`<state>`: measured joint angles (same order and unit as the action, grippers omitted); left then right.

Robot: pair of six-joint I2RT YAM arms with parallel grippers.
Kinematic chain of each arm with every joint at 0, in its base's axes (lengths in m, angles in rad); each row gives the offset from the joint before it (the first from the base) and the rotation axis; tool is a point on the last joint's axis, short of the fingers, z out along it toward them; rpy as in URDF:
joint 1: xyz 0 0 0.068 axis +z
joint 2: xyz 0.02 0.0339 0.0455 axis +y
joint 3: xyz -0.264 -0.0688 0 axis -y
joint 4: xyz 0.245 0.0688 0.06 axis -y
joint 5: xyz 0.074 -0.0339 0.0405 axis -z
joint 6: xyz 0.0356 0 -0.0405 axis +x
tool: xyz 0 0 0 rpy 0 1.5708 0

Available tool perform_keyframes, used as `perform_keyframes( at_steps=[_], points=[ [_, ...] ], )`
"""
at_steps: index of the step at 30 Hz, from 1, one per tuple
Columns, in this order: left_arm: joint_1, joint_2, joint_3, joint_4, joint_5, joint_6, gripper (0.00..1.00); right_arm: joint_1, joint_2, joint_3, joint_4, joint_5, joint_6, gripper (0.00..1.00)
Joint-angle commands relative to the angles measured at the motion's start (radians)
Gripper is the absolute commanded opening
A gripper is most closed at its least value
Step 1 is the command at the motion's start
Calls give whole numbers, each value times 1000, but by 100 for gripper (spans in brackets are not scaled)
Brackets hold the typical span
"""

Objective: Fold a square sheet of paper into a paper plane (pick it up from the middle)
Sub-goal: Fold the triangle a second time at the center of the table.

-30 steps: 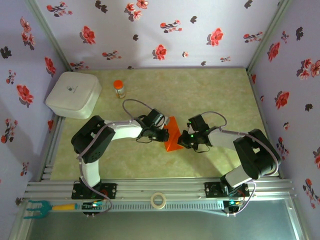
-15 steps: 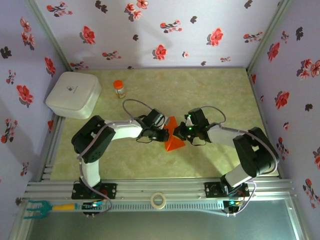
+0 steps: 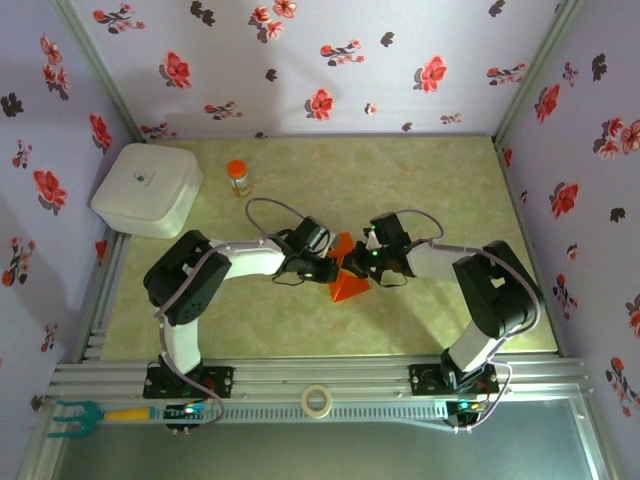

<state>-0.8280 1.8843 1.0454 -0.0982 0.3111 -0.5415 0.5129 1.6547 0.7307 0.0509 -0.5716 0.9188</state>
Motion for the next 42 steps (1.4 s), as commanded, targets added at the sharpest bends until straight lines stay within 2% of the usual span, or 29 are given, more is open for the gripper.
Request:
perform_keyframes(
  at_steps=[1,12,21,28,34,42],
  points=[
    [4,32,21,-33,12,28,10,6,36,0,-31,19,-21,4],
    [4,38,16,-34,22,28,10,-4,41,-69,-14,58,-17,4],
    [4,41,19,-49,25,34,9,-50,-42,2,-63,45,-38,6],
    [4,44,21,-49,25,35,9,-78,24,10,-46,33,-49,4],
    [4,47,22,-56,25,38,9,-92,58,-36,-67,127,-45,3],
    [4,50,22,-60,28,43,9,-118,13,-14,-24,54,-34,5]
  ],
)
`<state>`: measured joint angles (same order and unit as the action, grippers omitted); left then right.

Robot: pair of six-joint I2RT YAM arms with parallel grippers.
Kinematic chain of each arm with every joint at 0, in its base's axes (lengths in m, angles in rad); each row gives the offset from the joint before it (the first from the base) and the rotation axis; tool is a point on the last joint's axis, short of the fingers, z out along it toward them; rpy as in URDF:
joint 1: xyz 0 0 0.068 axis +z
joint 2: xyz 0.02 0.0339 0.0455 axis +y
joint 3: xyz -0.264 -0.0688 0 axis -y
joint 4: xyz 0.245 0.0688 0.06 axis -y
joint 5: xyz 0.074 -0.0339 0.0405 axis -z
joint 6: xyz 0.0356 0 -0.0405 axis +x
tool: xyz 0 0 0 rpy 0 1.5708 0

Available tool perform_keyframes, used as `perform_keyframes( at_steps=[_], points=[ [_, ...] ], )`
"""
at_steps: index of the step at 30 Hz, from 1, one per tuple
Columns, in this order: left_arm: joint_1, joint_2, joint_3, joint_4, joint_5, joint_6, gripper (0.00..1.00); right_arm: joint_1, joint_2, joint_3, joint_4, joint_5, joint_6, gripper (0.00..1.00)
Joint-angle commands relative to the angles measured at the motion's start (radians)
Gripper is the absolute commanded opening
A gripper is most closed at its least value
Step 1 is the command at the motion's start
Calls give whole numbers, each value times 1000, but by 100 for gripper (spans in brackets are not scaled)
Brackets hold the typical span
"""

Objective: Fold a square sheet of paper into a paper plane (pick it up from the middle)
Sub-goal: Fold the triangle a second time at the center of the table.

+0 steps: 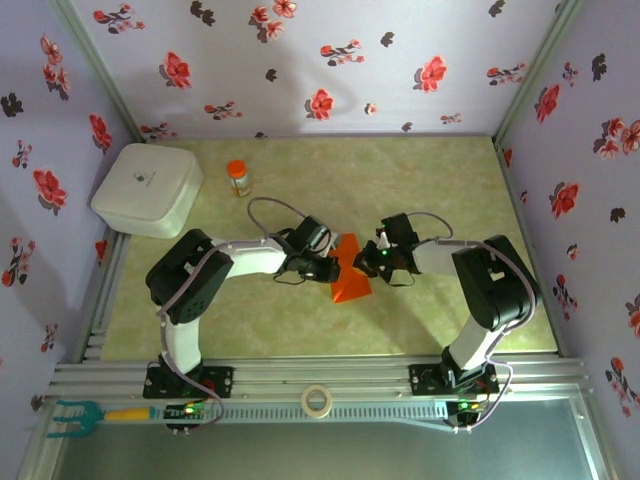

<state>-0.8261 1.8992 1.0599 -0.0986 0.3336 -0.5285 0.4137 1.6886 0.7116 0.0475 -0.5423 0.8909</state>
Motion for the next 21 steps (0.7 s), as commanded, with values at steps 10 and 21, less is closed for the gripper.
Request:
perform_keyframes(
  at_steps=[10,21],
  points=[
    [2,36,7,-59,10,28,9,-50,26,-42,30,47,16,2],
    [2,39,5,-58,12,28,9,-73,-93,-59,81,10,60,2]
  ],
)
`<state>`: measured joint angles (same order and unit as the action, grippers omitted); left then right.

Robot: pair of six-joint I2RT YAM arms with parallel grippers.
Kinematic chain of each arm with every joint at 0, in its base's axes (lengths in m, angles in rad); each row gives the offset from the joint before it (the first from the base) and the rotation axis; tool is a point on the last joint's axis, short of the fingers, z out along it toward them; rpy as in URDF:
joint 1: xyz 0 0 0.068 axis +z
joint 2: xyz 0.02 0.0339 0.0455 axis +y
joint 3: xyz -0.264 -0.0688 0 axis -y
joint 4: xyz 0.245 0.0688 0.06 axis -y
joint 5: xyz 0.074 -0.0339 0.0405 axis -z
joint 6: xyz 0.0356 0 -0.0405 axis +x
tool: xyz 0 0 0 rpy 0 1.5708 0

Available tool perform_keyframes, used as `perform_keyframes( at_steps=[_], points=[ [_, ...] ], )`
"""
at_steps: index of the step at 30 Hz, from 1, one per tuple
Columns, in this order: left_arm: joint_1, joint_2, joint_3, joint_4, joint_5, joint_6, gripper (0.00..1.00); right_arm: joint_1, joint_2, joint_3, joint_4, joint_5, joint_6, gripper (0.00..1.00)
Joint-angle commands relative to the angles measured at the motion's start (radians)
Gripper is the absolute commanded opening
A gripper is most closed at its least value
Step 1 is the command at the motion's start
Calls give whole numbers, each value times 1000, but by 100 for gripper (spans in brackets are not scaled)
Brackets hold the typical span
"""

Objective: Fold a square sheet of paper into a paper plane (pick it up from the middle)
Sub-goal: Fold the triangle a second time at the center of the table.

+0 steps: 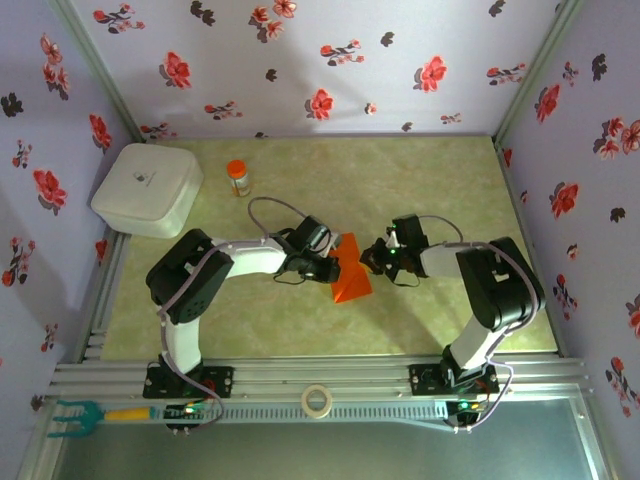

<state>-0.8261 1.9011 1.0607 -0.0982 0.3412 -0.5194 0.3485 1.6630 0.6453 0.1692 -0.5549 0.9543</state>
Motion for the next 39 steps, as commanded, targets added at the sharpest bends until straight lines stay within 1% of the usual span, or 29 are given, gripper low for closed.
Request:
perform_keyframes(
  at_steps=[1,4,8,13,17,22,27,30,34,36,39],
  points=[
    [2,37,4,-58,5,19,9,-7,-86,9,-54,18,-13,3],
    [2,38,5,-60,5,21,9,12,-108,29,-113,-10,-44,3],
    [2,42,10,-61,5,22,9,72,-96,38,-136,-17,-51,3],
    [4,45,11,-62,5,25,9,110,-46,42,-121,-18,-39,2],
    [4,56,20,-72,10,31,9,116,-15,39,-85,-43,-33,3],
    [4,53,18,-70,10,30,9,115,14,24,-86,-32,-41,2],
    [4,39,16,-71,4,25,10,114,34,-13,-111,22,-64,2],
    [5,20,20,-73,3,21,14,113,39,-33,-98,36,-59,2],
    [9,-26,28,-78,-9,-2,27,113,39,-38,-86,43,-51,1],
    [10,-65,28,-91,-39,-24,32,112,33,-38,-86,49,-48,1],
    [12,-128,2,-88,-77,-64,35,112,29,-39,-81,52,-41,1]
  ],
)
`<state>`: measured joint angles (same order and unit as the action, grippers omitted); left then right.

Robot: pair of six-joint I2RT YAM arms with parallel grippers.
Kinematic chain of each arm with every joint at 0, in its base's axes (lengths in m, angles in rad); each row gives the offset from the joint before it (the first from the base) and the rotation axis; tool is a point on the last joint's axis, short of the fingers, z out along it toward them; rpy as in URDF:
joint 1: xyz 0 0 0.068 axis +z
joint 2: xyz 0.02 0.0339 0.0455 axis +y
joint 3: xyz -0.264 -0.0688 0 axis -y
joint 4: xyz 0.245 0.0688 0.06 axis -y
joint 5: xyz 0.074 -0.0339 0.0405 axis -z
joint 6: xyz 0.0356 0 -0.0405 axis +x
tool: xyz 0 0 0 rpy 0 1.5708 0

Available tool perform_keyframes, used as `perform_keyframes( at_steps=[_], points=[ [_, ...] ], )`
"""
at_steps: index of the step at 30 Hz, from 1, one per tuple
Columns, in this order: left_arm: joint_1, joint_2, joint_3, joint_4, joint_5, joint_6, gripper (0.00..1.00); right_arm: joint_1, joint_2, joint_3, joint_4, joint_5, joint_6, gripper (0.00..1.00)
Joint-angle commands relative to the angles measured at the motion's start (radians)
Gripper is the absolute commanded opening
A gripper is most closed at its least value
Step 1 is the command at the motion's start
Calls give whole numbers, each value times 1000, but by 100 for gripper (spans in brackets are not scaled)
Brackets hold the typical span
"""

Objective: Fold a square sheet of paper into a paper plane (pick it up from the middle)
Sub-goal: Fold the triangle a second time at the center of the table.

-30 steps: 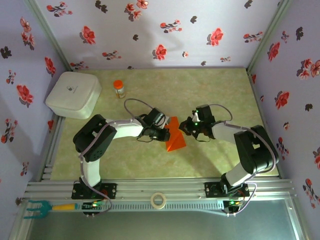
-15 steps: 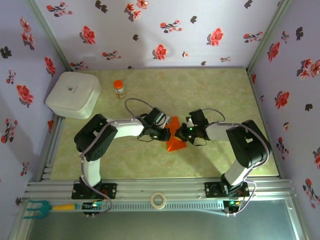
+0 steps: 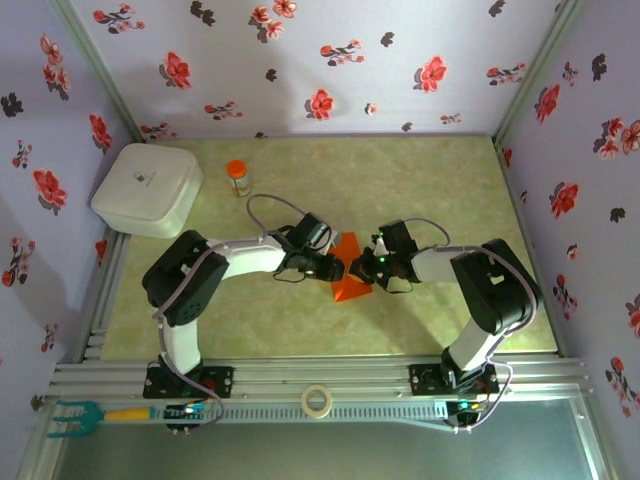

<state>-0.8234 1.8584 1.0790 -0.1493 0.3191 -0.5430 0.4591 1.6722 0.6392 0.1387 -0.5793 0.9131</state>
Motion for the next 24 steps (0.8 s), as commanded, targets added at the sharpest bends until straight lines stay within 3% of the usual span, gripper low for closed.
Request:
perform_keyframes(
  at_steps=[1,4,8,12,24],
  points=[
    [9,-103,-28,-31,-62,-55,35,1,19,-36,-46,78,5,1],
    [9,-155,-65,-13,-58,-87,32,1,15,-36,-38,76,13,1],
    [-6,-175,-97,58,30,-148,14,1,9,-44,-25,81,24,1],
    [-48,-112,-68,70,122,-162,5,1,3,-47,-28,87,25,1],
    [-76,7,-35,137,187,-202,3,0,5,-43,-33,81,22,1]
  ],
)
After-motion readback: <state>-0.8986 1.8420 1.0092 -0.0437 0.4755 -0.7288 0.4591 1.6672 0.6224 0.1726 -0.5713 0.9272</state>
